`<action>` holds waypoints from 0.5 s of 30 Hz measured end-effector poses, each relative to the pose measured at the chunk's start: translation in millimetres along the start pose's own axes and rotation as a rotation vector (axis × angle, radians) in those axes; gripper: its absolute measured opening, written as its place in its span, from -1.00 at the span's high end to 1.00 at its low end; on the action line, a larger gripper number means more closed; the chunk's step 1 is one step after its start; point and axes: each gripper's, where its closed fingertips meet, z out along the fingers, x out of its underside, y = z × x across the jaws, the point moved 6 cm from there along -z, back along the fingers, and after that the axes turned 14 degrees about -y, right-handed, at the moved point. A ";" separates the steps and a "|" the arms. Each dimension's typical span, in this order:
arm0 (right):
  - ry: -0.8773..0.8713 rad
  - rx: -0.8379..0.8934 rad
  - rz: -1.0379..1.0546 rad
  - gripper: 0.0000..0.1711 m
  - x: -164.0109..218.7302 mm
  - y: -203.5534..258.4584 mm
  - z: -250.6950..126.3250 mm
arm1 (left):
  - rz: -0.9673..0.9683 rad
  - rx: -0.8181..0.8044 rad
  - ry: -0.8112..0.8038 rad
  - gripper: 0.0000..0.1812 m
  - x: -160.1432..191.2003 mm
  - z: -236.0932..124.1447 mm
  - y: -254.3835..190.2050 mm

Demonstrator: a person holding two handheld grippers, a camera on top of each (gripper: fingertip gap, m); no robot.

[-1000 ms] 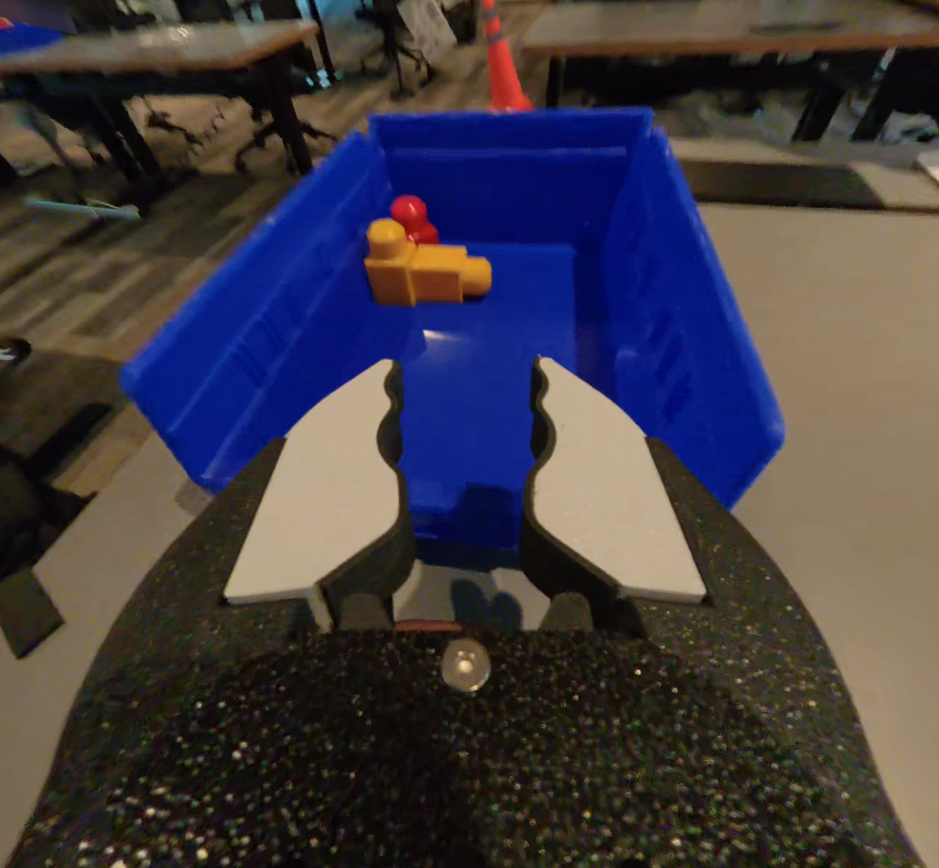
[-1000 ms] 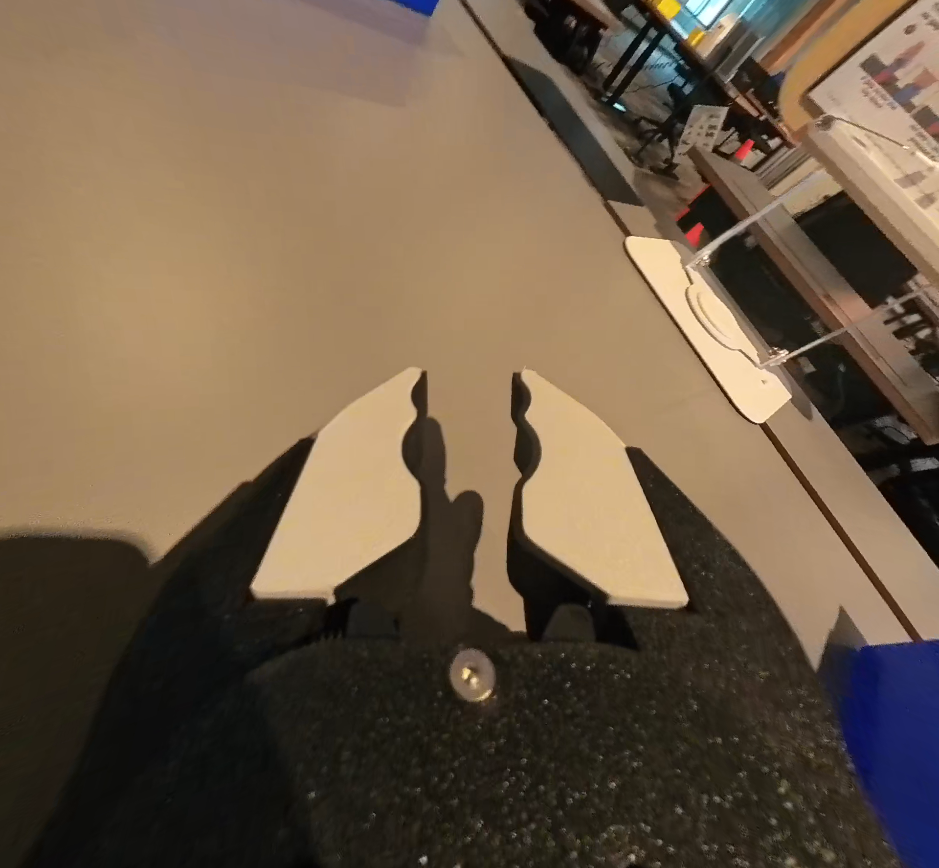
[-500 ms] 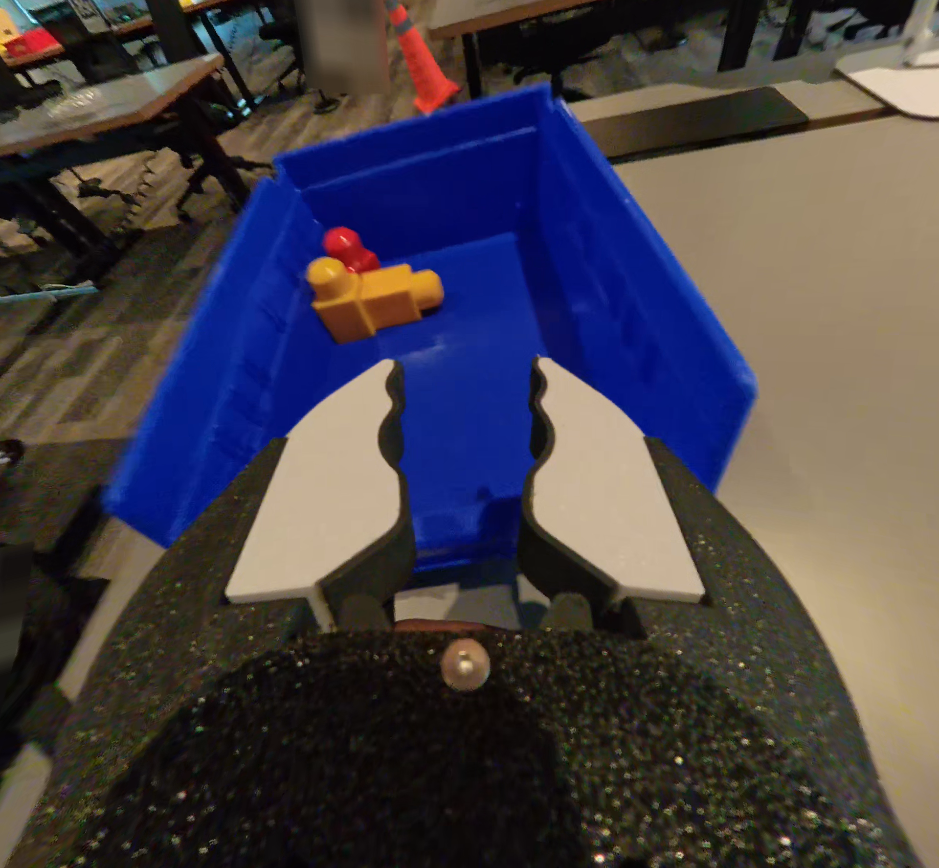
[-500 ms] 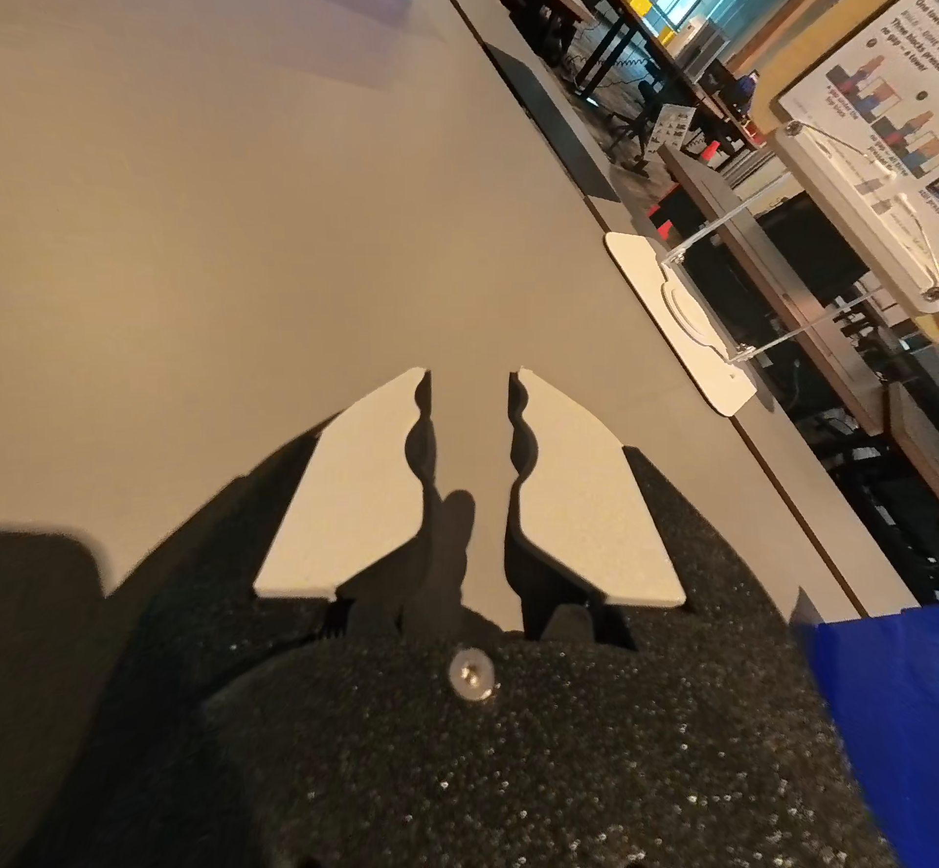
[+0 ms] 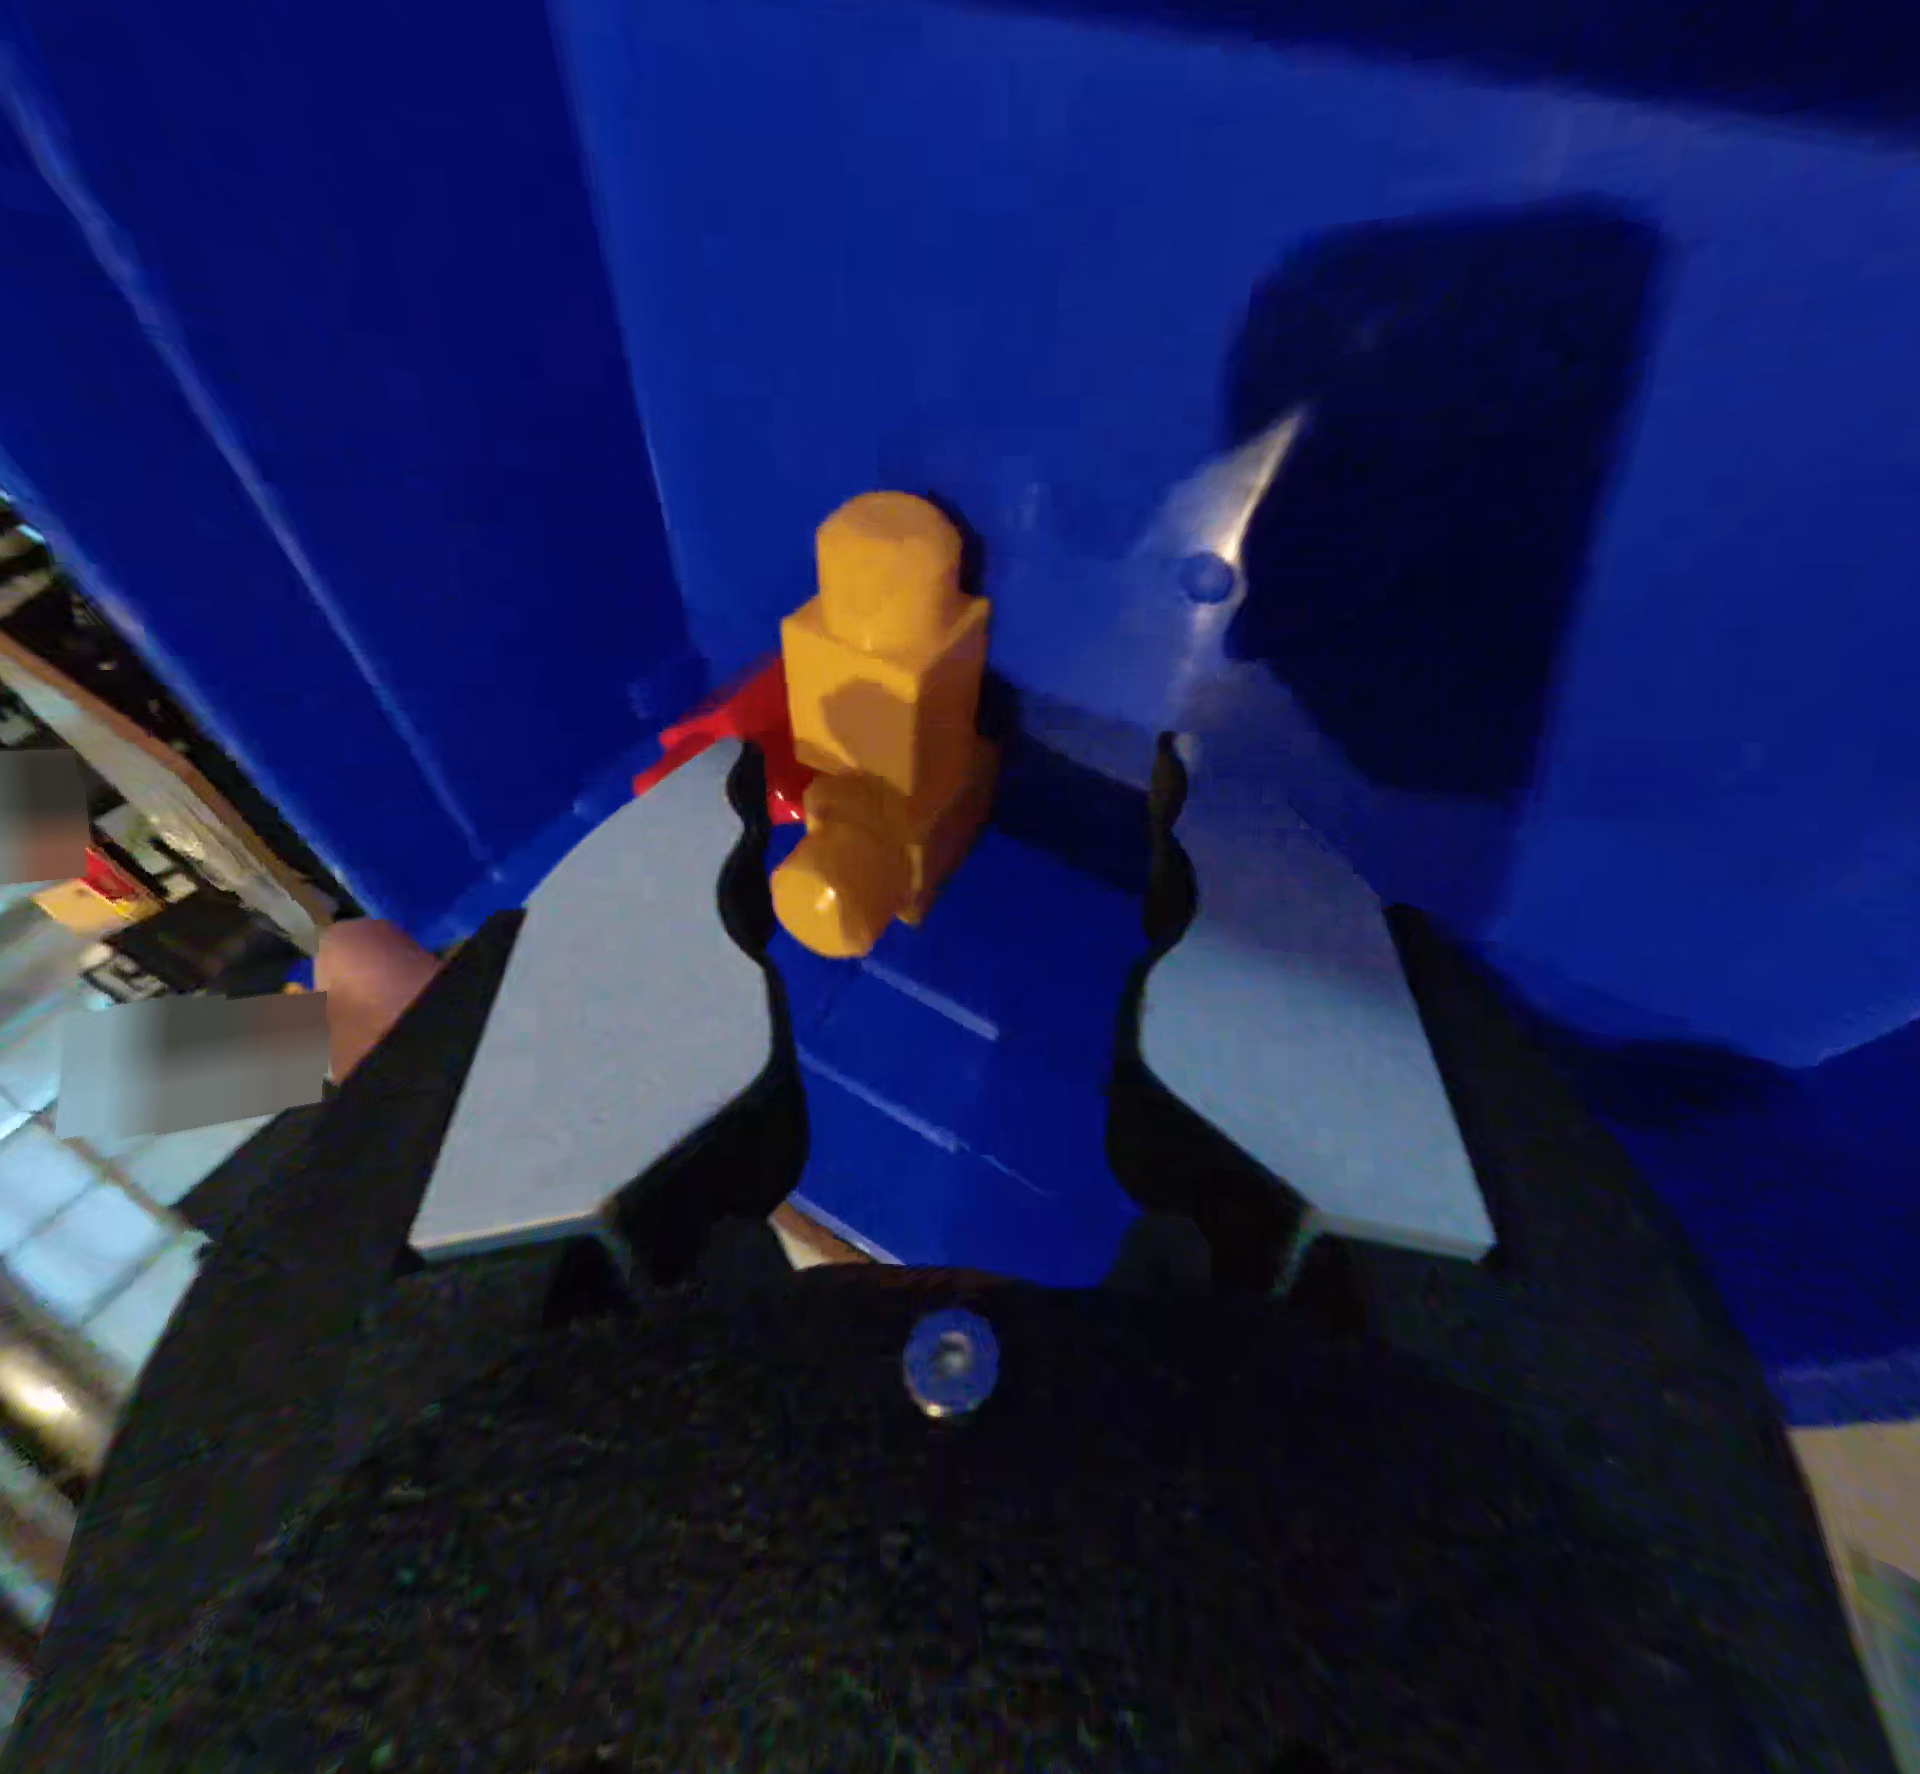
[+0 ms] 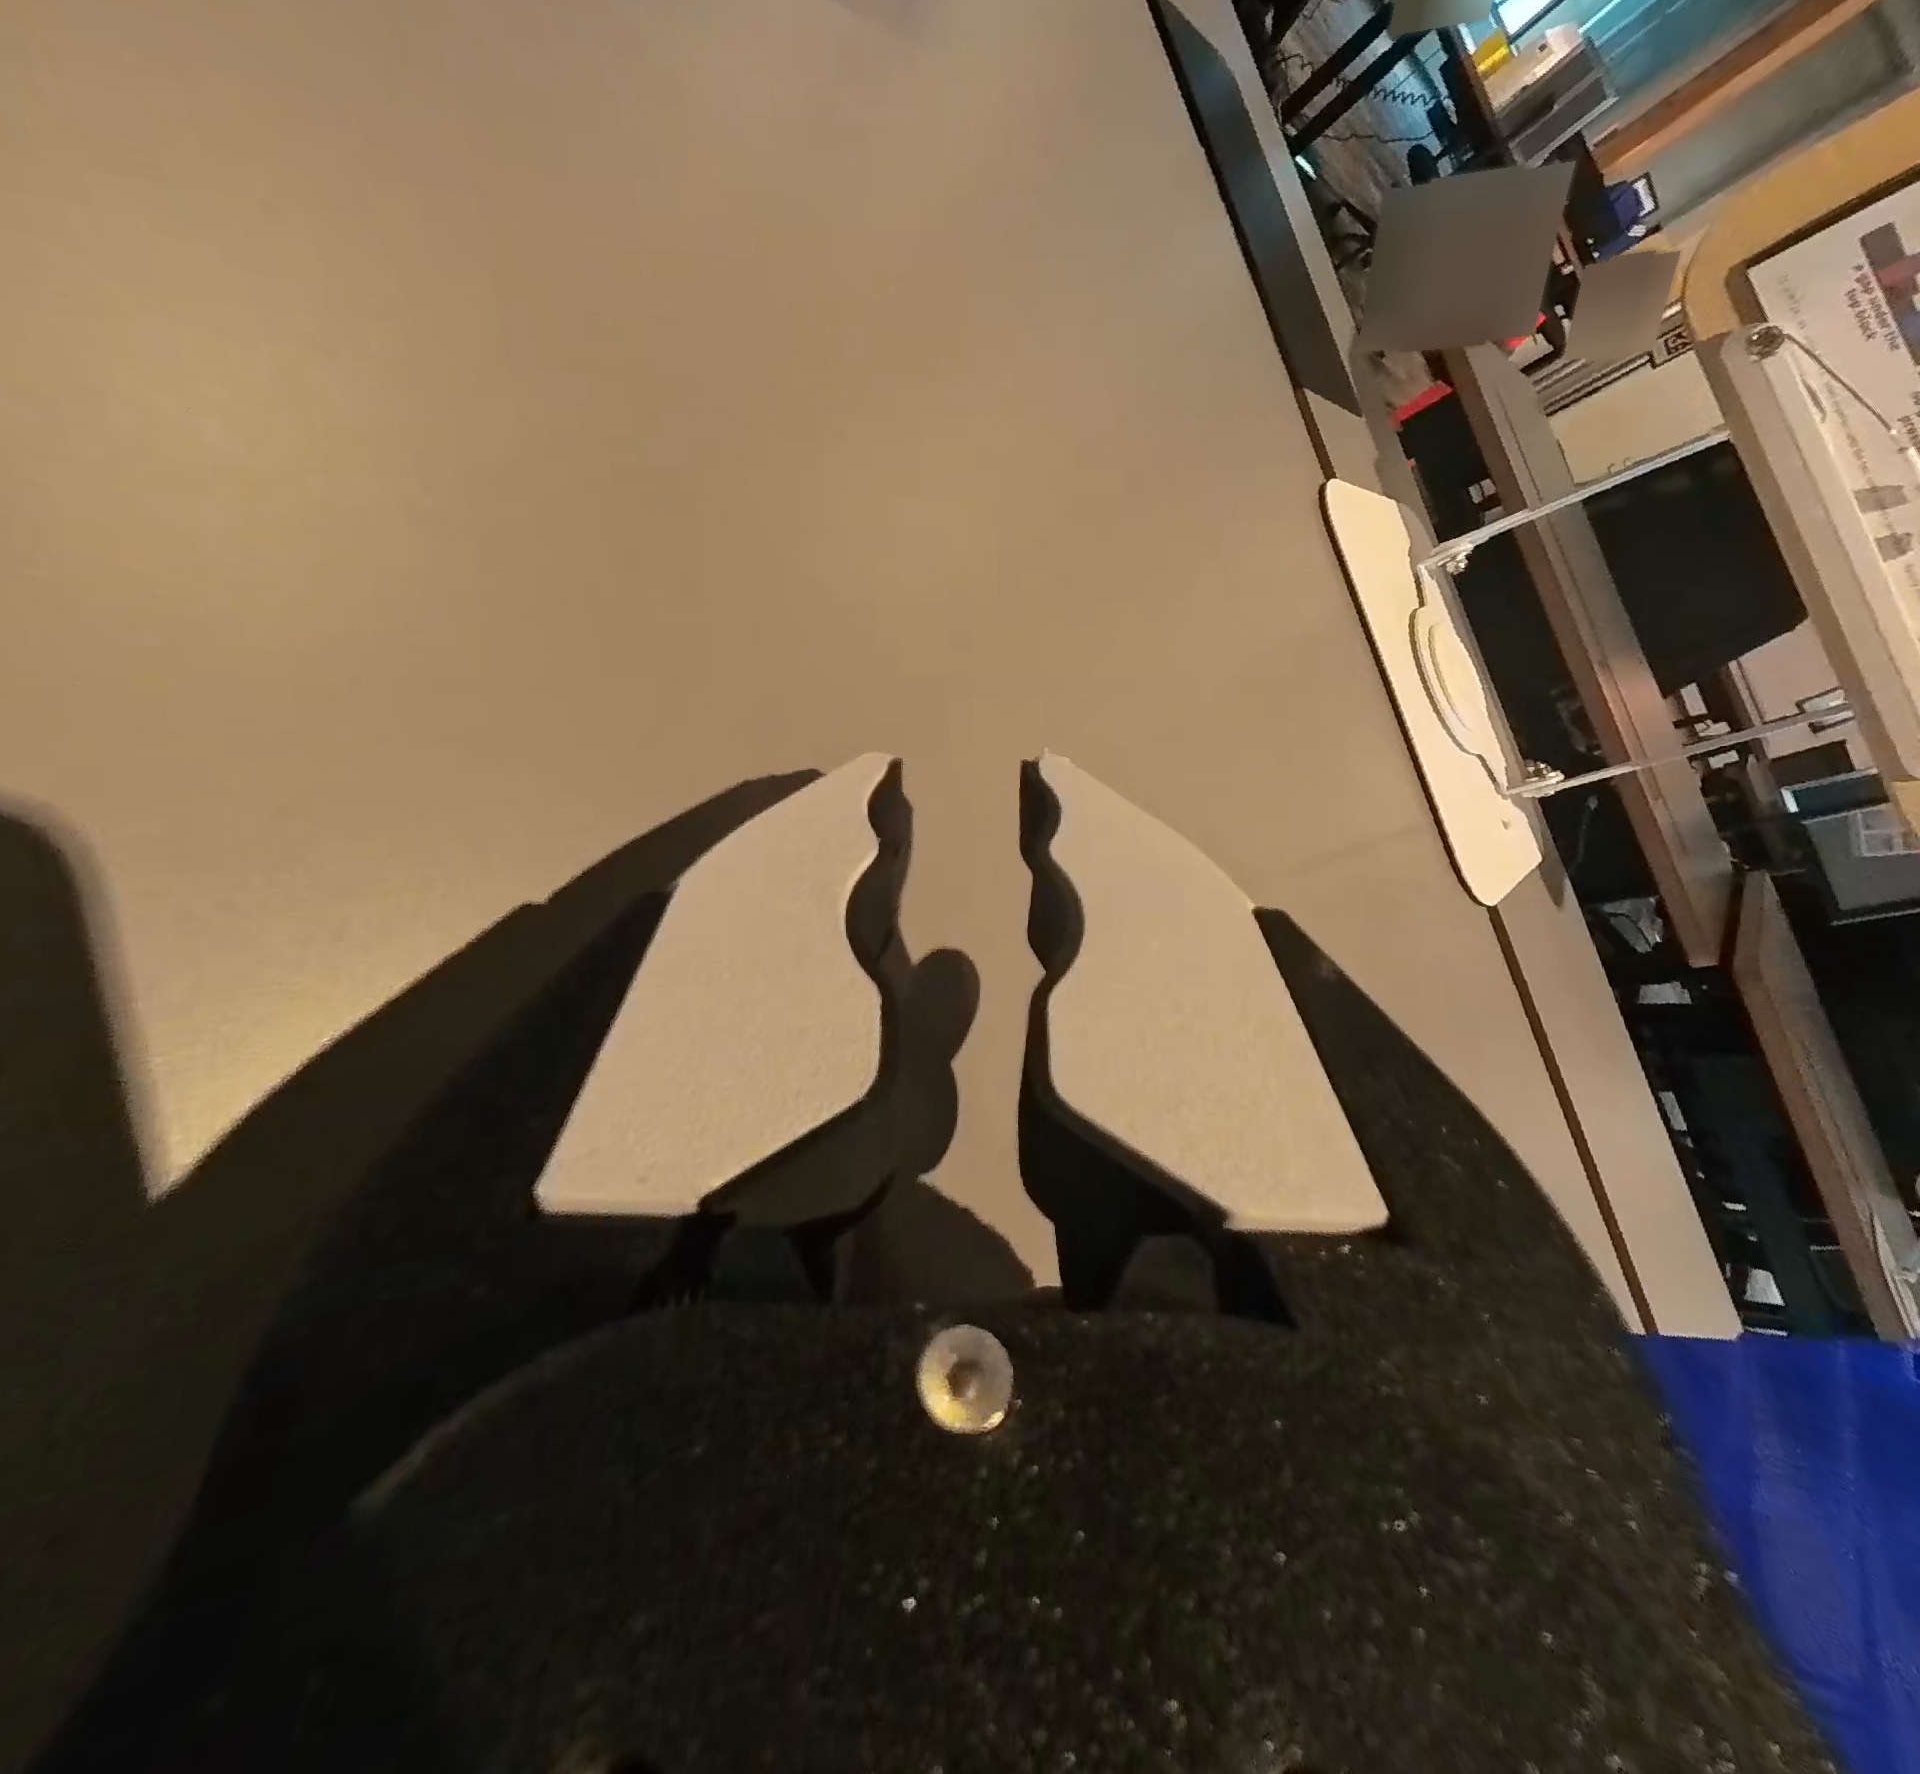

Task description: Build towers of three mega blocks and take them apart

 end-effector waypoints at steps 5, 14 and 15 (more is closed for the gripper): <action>-0.003 -0.015 -0.011 0.79 -0.4 2.0 -0.1 | 0.016 0.012 0.009 0.35 -9.7 28.9 13.2; 0.000 -0.027 -0.027 0.83 -2.1 5.4 -0.7 | -0.234 0.023 0.017 0.55 -14.8 24.2 8.0; 0.000 -0.027 -0.027 0.83 -2.4 5.8 -0.8 | -0.286 -0.013 -0.036 0.55 -21.0 17.8 9.4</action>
